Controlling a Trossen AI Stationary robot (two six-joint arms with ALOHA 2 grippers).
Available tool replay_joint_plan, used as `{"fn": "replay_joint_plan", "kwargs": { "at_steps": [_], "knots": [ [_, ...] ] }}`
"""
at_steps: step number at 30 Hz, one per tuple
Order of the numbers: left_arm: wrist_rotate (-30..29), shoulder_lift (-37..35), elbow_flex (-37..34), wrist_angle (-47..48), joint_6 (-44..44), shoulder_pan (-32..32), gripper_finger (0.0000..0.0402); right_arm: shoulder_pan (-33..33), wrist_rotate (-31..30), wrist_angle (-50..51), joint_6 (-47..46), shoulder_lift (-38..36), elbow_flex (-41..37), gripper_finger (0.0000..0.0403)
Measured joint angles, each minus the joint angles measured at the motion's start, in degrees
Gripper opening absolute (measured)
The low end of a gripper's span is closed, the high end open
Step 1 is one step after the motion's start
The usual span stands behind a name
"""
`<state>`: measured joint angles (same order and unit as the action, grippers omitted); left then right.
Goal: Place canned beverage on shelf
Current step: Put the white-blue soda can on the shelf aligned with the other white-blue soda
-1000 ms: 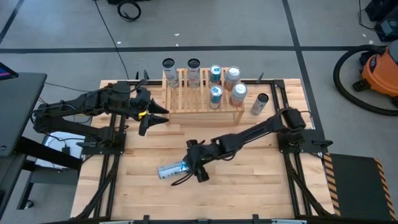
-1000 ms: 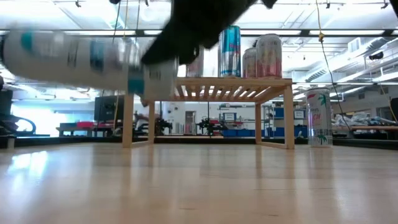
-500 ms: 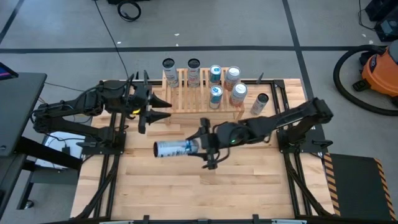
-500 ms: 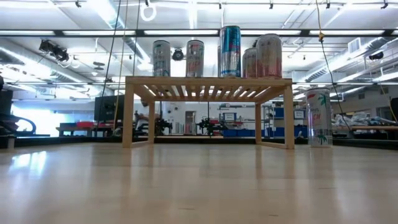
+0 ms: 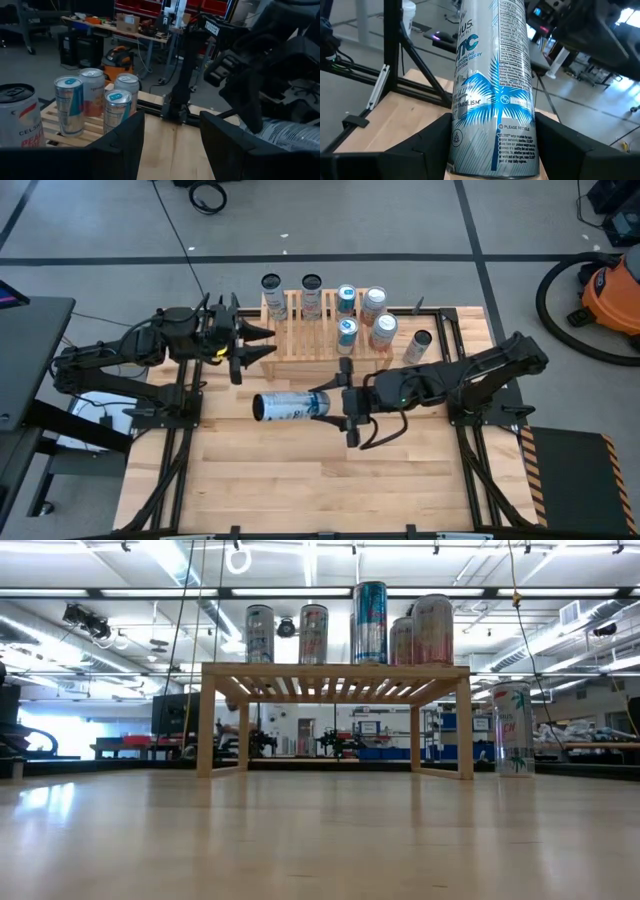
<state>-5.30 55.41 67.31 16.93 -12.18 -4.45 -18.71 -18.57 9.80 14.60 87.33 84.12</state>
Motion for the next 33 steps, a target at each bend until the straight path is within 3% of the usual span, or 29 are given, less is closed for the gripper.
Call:
{"fn": "replay_joint_plan", "kwargs": {
  "at_steps": [21,30,33],
  "knots": [
    [0.0,0.0,0.0,-0.3,-3.1,0.0,0.019,-1.6,0.0,0.2,2.7,-0.4,0.0,0.0252],
    [-0.1,0.0,0.0,0.2,0.5,-0.6,0.0192,-1.5,0.0,0.2,2.7,-0.4,0.0,0.0252],
    [-0.1,0.0,0.0,0.2,3.5,-0.6,0.0212,-1.5,0.0,0.2,2.7,-0.4,0.0,0.0252]
  ]
}}
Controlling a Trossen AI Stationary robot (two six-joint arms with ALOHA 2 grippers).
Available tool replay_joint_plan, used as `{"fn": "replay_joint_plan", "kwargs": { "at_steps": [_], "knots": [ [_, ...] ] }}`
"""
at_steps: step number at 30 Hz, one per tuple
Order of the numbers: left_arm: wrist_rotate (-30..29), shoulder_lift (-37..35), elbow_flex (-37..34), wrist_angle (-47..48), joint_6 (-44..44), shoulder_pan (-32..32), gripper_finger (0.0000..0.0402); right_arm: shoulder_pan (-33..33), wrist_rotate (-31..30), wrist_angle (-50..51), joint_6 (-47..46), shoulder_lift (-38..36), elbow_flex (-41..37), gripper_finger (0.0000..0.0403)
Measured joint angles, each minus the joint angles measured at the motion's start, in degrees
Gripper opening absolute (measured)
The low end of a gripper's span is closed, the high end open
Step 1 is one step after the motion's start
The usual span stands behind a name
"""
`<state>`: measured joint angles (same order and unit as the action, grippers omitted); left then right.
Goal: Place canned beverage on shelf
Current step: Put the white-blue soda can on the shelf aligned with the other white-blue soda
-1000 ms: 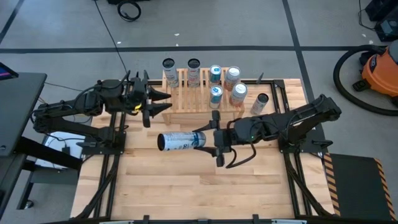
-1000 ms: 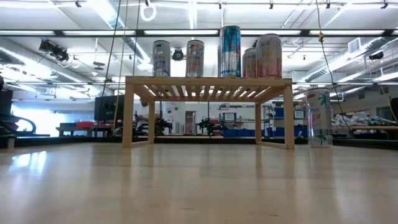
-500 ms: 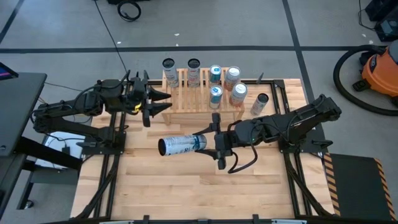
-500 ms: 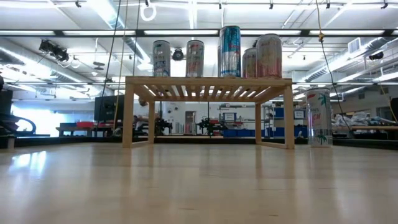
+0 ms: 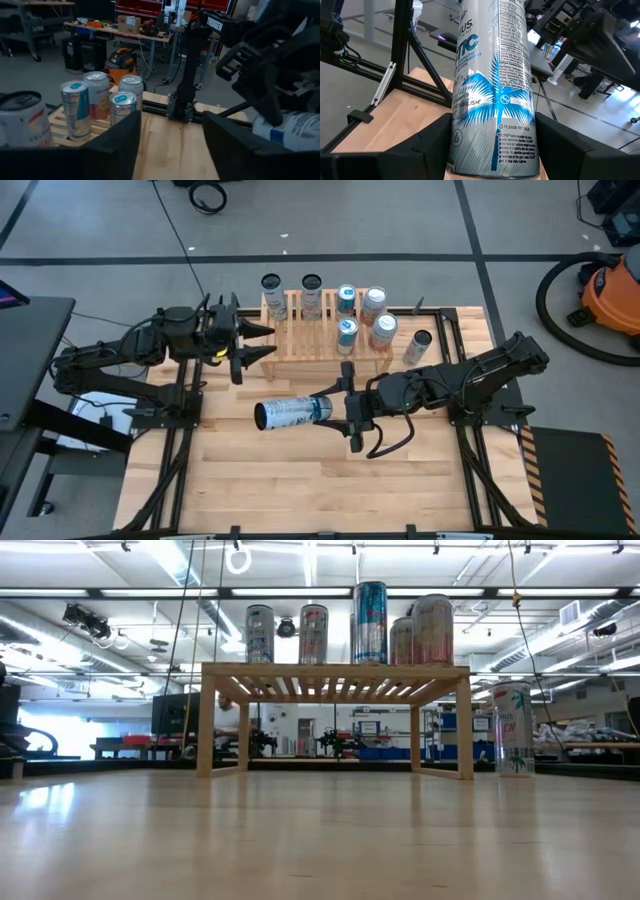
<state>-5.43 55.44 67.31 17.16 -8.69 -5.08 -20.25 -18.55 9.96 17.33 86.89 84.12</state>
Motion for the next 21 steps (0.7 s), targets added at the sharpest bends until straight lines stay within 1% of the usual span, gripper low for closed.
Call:
{"fn": "replay_joint_plan", "kwargs": {
  "at_steps": [4,6,10,14,18,21],
  "knots": [
    [0.1,0.0,0.0,0.3,2.0,-0.4,0.027,0.0,-0.1,0.0,-0.1,0.0,0.0,0.0252],
    [0.1,0.0,0.0,0.4,3.2,-0.8,0.0302,-0.1,-1.1,0.0,-0.1,0.0,0.0,0.0252],
    [0.0,0.0,0.0,0.3,7.0,-0.9,0.0343,-0.3,-3.9,0.0,-0.1,0.0,0.0,0.0252],
    [0.1,0.0,0.0,0.3,7.8,-0.9,0.0353,-1.1,-5.8,-1.1,-0.1,0.0,0.0,0.0252],
    [0.1,0.0,0.0,0.3,7.6,-0.9,0.0354,-2.4,-11.3,-4.1,1.2,0.0,0.1,0.0252],
    [0.1,0.0,0.0,0.3,7.5,-0.9,0.0354,-2.7,-15.1,-8.3,2.4,0.0,0.1,0.0252]
  ]
}}
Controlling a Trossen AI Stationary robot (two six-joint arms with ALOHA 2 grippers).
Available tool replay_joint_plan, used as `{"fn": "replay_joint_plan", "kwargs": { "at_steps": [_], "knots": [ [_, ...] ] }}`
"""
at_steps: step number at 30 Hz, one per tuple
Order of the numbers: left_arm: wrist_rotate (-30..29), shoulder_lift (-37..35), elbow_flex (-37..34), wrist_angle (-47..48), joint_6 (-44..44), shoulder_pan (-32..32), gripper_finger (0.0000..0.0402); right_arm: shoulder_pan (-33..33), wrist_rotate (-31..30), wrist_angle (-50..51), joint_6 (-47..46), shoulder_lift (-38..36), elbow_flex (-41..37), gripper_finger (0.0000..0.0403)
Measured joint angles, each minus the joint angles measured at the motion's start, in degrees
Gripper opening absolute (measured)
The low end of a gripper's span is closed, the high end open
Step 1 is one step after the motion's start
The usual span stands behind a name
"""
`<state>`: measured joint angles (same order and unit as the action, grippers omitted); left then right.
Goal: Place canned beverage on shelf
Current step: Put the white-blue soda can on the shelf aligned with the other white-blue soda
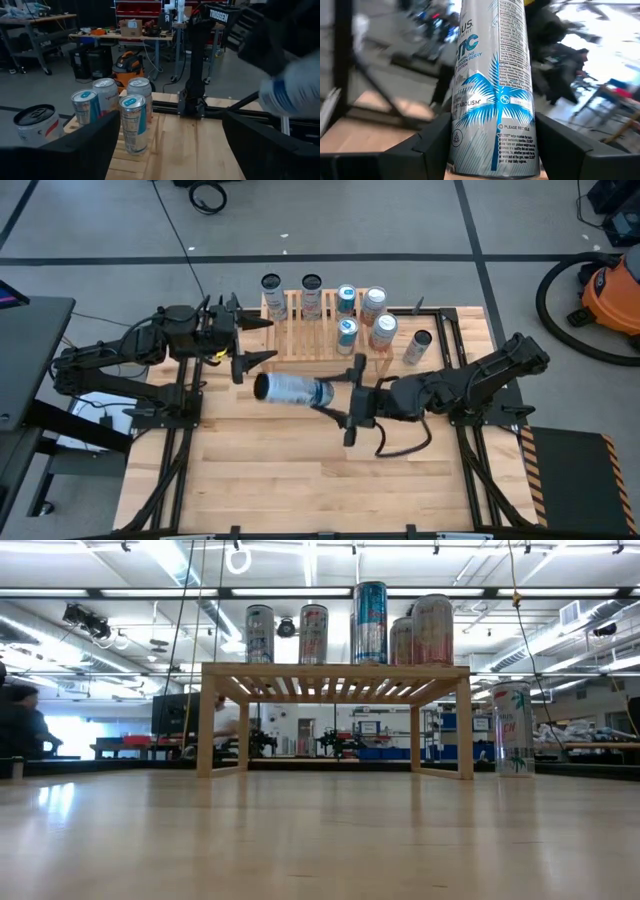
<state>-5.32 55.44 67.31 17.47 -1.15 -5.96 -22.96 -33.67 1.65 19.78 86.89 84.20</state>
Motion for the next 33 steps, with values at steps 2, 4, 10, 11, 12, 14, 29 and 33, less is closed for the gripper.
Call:
{"fn": "replay_joint_plan", "kwargs": {
  "at_steps": [2,4,10,11,12,14,29,33],
  "knots": [
    [0.0,0.0,0.0,-0.1,-0.1,0.0,0.0354,0.0,-2.3,-3.3,0.1,0.0,0.0,0.0252],
    [0.0,0.0,0.0,-1.7,-0.1,0.0,0.0354,0.0,-5.1,-5.5,0.6,0.0,0.0,0.0252],
    [-0.5,0.1,0.0,-4.2,-0.1,0.0,0.0354,0.7,-7.1,-8.9,2.2,0.0,0.0,0.0252],
    [-0.5,0.4,0.0,-4.7,-0.1,0.0,0.0354,1.0,-7.2,-9.5,2.8,0.0,0.0,0.0252],
    [-0.5,0.9,0.1,-5.8,-0.2,0.0,0.0354,1.2,-7.2,-10.2,3.3,0.0,0.0,0.0252],
    [-0.5,1.8,0.0,-8.2,-0.6,0.0,0.0354,1.7,-7.2,-12.0,4.3,0.0,0.0,0.0252],
    [13.9,5.8,0.0,-27.1,-1.7,1.2,0.0353,2.6,-8.9,-23.8,14.5,-1.1,0.0,0.0252],
    [16.7,5.7,0.0,-29.7,-2.3,1.8,0.0353,2.9,-5.4,-24.3,14.5,-1.1,0.0,0.0252]
  ]
}}
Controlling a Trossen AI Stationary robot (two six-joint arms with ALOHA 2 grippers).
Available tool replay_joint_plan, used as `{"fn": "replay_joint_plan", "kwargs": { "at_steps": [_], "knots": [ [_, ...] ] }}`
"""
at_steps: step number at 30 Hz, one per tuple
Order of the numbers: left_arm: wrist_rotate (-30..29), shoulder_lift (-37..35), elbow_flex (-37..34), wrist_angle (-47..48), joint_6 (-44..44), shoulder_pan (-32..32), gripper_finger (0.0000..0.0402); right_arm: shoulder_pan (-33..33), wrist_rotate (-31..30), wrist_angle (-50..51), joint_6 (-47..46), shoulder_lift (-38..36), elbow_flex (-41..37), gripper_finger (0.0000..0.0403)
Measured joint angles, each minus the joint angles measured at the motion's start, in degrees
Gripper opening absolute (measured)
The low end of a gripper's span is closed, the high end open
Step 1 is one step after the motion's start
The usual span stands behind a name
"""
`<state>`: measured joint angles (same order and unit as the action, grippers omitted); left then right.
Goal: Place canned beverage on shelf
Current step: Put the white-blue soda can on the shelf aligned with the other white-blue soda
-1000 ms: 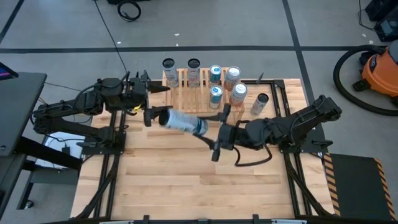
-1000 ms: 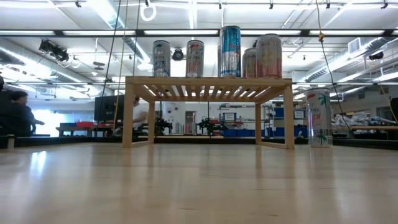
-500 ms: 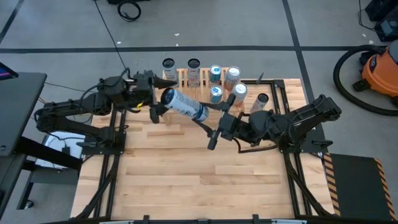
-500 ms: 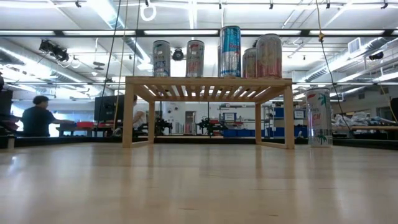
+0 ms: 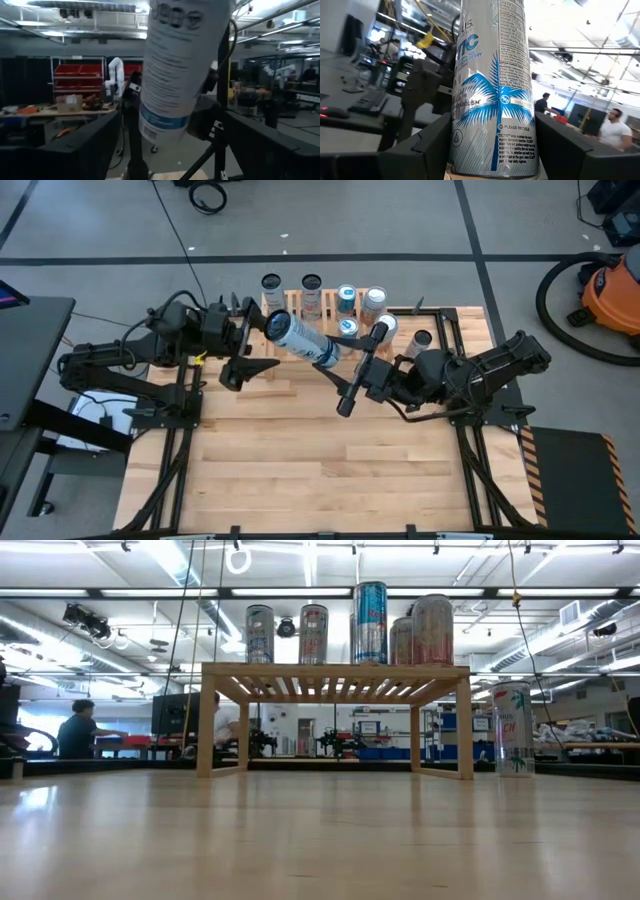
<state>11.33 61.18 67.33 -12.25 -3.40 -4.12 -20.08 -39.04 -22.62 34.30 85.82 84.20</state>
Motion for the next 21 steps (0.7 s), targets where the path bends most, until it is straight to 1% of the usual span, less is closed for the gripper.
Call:
{"fn": "replay_joint_plan", "kwargs": {
  "at_steps": [6,8,10,16,21],
  "knots": [
    [4.9,1.2,0.0,-6.3,-0.5,0.0,0.0352,0.4,3.7,-0.9,-3.1,0.0,0.0,0.0252],
    [5.5,2.2,0.0,-9.8,-0.5,0.0,0.0352,0.8,5.7,-0.6,-4.6,0.0,0.0,0.0252],
    [6.6,2.8,0.0,-11.2,-0.5,0.3,0.0352,1.2,6.2,-0.7,-6.1,0.1,0.0,0.0252],
    [7.9,5.5,0.0,-16.2,-0.4,1.2,0.0352,2.6,8.1,-0.5,-9.6,1.0,0.0,0.0252],
    [8.2,6.2,0.0,-17.0,-0.4,1.2,0.0352,2.7,9.0,1.1,-10.8,2.4,0.0,0.0252]
  ]
}}
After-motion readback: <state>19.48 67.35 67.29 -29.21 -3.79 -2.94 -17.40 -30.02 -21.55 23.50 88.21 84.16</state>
